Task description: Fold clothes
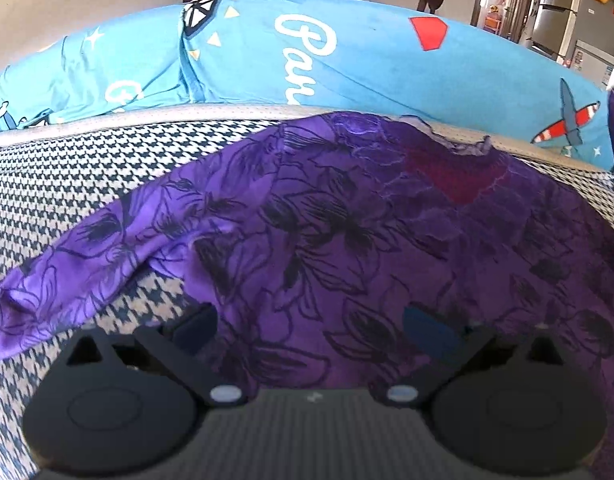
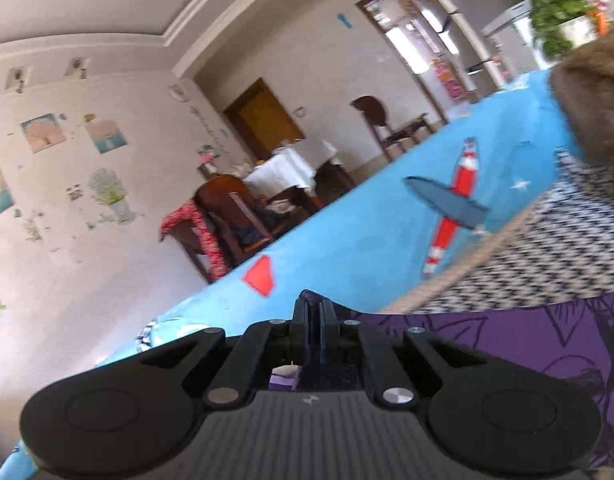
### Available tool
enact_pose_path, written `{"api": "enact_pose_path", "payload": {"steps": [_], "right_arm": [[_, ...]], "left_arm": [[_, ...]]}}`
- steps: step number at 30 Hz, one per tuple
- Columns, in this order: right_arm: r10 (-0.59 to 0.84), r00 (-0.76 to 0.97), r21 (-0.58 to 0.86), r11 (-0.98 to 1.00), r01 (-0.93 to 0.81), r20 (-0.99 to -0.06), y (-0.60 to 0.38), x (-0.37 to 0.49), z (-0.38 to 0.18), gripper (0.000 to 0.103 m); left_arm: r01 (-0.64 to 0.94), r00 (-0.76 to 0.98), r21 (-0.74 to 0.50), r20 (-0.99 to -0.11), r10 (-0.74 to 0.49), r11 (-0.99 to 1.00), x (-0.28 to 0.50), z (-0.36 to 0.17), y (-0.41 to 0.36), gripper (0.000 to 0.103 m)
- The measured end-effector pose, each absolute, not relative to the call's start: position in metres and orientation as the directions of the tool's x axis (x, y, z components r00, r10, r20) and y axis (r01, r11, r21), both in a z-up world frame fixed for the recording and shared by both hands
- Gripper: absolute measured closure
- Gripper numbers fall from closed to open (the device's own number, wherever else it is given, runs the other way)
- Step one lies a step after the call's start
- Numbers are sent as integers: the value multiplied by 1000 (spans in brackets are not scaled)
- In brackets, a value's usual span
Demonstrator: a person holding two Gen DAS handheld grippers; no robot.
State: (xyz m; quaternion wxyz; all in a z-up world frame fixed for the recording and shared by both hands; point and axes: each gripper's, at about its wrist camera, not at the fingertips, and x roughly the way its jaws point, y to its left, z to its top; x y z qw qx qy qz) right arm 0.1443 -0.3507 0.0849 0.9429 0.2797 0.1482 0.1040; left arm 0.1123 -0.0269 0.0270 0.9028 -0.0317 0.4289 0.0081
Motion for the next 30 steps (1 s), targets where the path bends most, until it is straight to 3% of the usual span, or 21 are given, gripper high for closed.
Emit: {"api": "enact_pose_path", "payload": {"steps": [13,20,24,28,30], "right_arm": [[517,831,562,758,-332,-207,-240,194,77,96],[597,749,531,750,-394,-287,-192,202,56,96],[613,699,506,763,-403,-368,-173,206,39,89],[606,666,507,776,-375,-434,-170,205,25,74],[607,657,501,778,-379,-446,-170,202,24,71]], "left_arm": [[-162,622,-91,-782,30,983,112,28,13,0],[-184,600,-102,-800,30,978,113,23,18,0],[-170,601,-97,-799,25,981,112,23,16,0],[-169,600,-97,-800,24,981,112,23,14,0],[-168,600,-98,-800,23,981,113,22,13,0]]}}
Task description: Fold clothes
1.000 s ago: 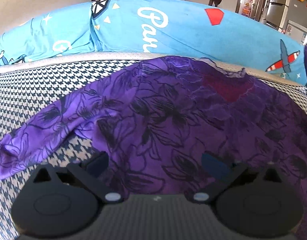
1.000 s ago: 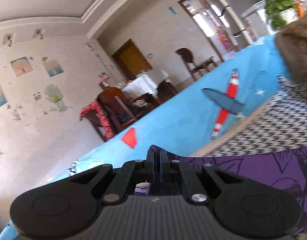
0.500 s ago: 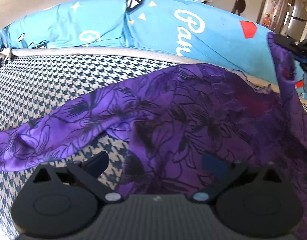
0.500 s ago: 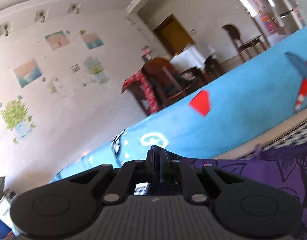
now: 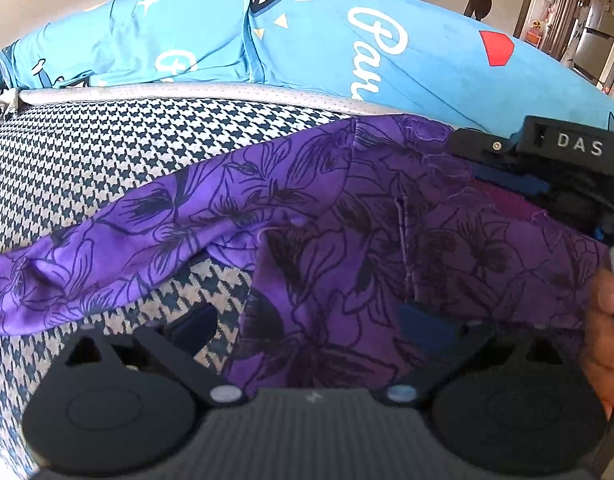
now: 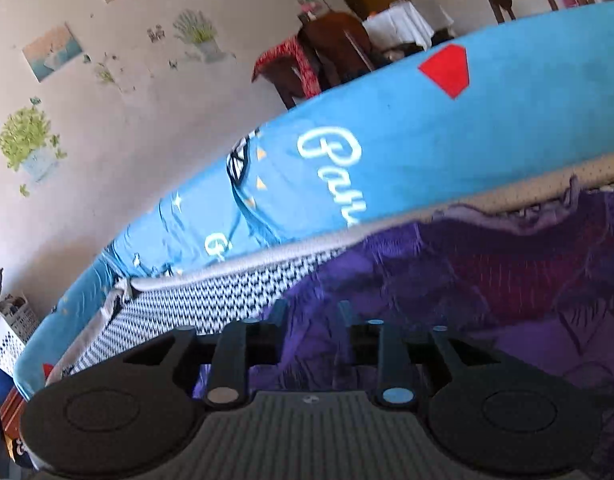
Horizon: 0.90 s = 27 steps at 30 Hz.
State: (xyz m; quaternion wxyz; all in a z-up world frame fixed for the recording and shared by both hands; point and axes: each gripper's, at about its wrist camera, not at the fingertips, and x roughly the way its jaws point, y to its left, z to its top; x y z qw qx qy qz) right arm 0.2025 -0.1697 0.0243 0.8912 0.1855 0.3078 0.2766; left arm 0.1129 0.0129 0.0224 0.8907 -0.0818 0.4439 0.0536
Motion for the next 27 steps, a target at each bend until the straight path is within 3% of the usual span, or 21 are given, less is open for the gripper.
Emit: {"api": "enact_pose_path", "payload": {"steps": [27], "right_arm": [[450,751,408,875,-262,-483,-290,173,48,68]], "left_arm": [[-63,651,-34,-759,15,997,132,12,-54,0]]}}
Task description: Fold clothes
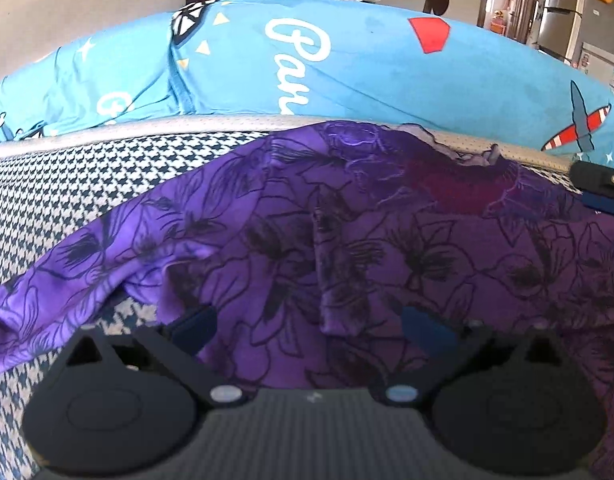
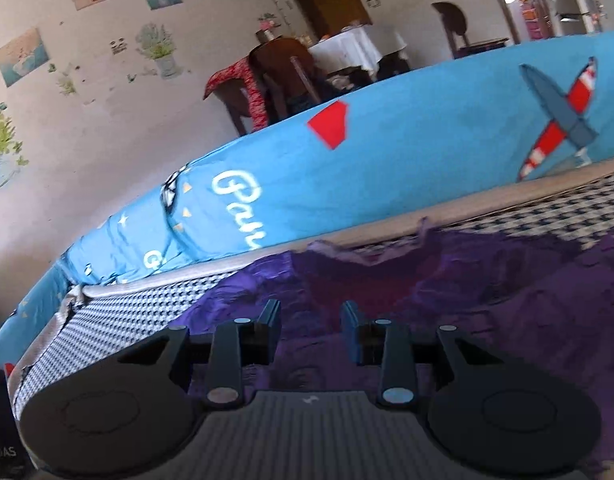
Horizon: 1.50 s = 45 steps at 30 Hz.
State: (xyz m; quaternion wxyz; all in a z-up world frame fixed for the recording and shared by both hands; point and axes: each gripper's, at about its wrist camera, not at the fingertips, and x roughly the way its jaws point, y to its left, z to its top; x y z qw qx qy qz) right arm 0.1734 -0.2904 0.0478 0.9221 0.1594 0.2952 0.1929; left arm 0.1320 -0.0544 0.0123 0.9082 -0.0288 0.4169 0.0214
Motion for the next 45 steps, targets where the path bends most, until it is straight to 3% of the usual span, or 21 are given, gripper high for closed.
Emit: {"api": "enact_pose_path", "payload": {"steps": [22,32,44,45], "right_arm": [[120,843,419,898,133,-524,-432,178,40,65],[197,822,642,727,243,-534,-469,202,2,64],[233,804,665,704,249,-547,-459,224,-22,64],[237,803,664,708,242,-546,-458,225,-22,68]], "left_arm": [[-45,655,8,-755,35,999,155,4,-76,0],[-31,642,6,-766,24,1000,154,1,-78,0],[-18,626,-6,-780,7,1000,153,-4,-79,0],[-18,626,-4,-780,8,1000,154,-4,-80,0]]}}
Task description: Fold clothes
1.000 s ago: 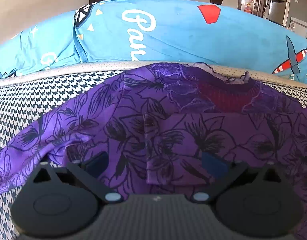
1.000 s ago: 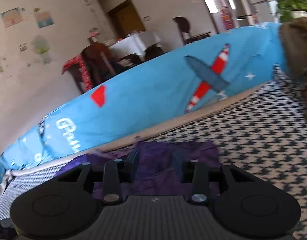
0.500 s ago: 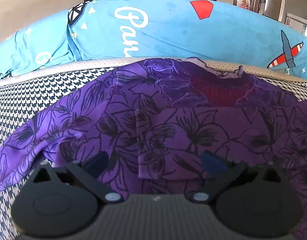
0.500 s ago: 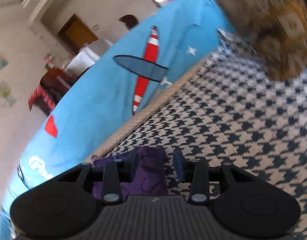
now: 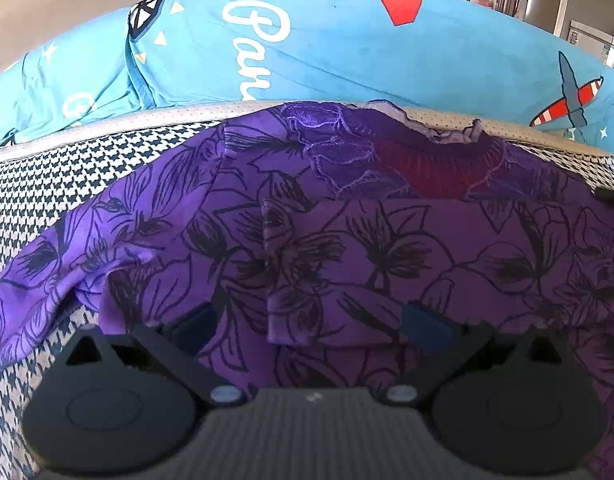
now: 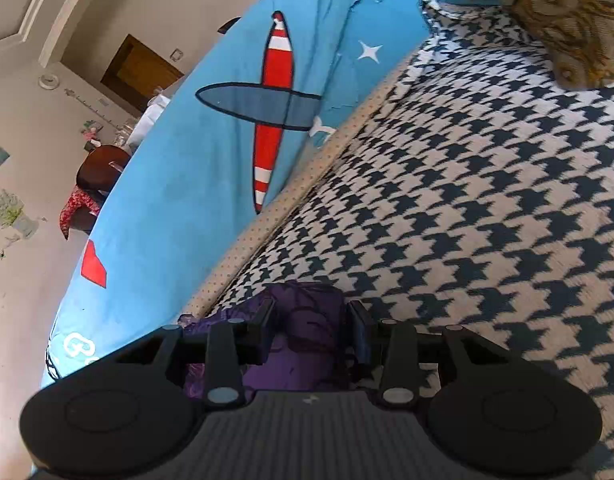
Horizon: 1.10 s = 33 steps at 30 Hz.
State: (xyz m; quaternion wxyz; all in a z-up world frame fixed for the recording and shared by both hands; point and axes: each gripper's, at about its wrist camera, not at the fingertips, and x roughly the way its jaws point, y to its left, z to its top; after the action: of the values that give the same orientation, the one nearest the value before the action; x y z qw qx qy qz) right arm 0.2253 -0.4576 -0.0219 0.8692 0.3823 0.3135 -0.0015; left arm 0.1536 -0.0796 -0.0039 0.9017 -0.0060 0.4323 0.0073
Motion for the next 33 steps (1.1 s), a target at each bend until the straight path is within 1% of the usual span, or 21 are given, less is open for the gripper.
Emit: {"api": "enact_pose_path", "payload": {"steps": [1,2,4,6,9,11,14,15,18,19,20,22,23,25,29,33], "right_arm": [[237,802,658,714,239,-549,-455,226,-22,82],[230,802,648,724,237,-551,-453,226,-22,87],[211,805,624,745,235,-555,-448,226,-20,92],[163,824,576,786,224,-543,-443,224,-10,93],[62,866,467,860,205,-496,-434,220,12,94],[21,884,382,906,181,-467,-424,221,22,94],[-23,871,289,939,187,-490,-414,231,18,94],[-35,862,278,939,201,-506,-415,234,14,93],[-68,830,261,932,251,-554,-421,240,1,92],[-79,818,254,930,267,-570,-423,242,-3,87],[-86,820,254,928,273,-566,-424,240,-2,86],[-99,830,257,925,281,-549,-427,236,4,78],[-106,835,259,923,285,-540,-429,234,8,76],[-119,844,263,920,292,-523,-432,229,14,70],[-51,844,279,931,233,-534,-421,223,27,69],[19,838,264,953,150,-546,-401,220,33,62]], "left_arm": [[-19,626,-3,-780,10,1000,154,-4,-80,0],[-21,625,-2,-780,12,1000,154,-4,-80,0],[-22,627,-1,-779,13,1000,153,-4,-79,0],[-19,630,4,-777,15,1000,152,-4,-80,0],[-11,628,10,-778,15,1000,151,-4,-82,0],[-4,624,7,-782,8,1000,150,-5,-83,0],[11,621,13,-784,3,1000,148,-6,-87,0],[18,622,17,-783,2,1000,147,-6,-89,0],[27,623,16,-783,-4,1000,146,-5,-89,0],[29,623,13,-782,-7,1000,146,-5,-89,0],[28,622,10,-783,-10,1000,146,-4,-88,0],[26,622,7,-783,-10,1000,147,-4,-88,0],[24,622,6,-783,-11,1000,147,-4,-88,0],[24,621,8,-784,-9,1000,147,-4,-87,0],[19,612,20,-791,4,1000,149,-5,-88,0],[11,584,12,-811,3,1000,152,-11,-86,0]]}}
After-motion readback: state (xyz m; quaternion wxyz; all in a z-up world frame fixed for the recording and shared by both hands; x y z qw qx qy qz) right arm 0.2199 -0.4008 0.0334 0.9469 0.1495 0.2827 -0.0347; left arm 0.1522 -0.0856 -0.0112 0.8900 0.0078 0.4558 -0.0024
